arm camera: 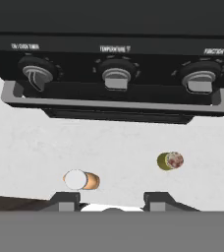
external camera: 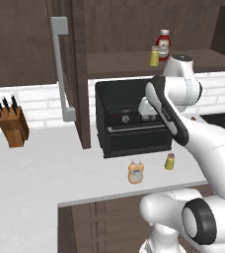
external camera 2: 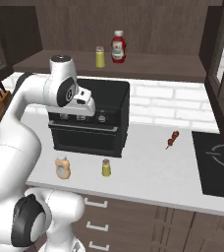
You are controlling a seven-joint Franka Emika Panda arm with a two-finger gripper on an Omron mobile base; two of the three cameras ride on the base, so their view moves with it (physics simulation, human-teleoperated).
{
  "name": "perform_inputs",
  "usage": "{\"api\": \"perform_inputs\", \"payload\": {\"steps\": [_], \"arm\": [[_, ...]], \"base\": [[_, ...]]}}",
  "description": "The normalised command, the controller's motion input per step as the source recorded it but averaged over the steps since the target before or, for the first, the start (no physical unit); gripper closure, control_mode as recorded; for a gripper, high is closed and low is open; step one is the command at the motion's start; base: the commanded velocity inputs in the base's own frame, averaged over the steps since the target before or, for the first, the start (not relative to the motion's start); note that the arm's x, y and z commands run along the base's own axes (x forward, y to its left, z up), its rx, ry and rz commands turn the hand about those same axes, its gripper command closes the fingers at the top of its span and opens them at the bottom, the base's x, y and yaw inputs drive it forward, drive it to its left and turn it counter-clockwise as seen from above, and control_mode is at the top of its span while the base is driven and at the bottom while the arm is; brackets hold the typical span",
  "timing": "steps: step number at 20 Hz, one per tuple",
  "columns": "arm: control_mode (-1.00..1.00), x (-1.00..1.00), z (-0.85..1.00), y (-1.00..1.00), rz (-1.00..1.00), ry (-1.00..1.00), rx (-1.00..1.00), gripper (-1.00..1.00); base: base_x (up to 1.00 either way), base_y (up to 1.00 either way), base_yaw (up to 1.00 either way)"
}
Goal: Put the shaker and condiment bottle from the counter next to their counterparts in the cabinet.
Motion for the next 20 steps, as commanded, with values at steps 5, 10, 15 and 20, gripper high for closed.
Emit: {"api": "perform_inputs", "payload": {"steps": [5, 10, 15, 20], "arm": [[-1.00, -0.10, 0.00, -0.08, 0.00, -0.01, 0.01, -1.00], [-1.00, -0.02, -0.01, -0.12, 0.00, 0.00, 0.00, -1.00], [-1.00, -0.10, -0.07, -0.31, 0.00, -0.03, 0.00, -1.00], [-1.00, -0.14, -0.15, -0.39, 0.01, -0.05, 0.00, -1.00]], "base": [[0.00, 0.00, 0.00], [0.00, 0.00, 0.00], [0.00, 0.00, 0.00], [0.00, 0.00, 0.00]]}}
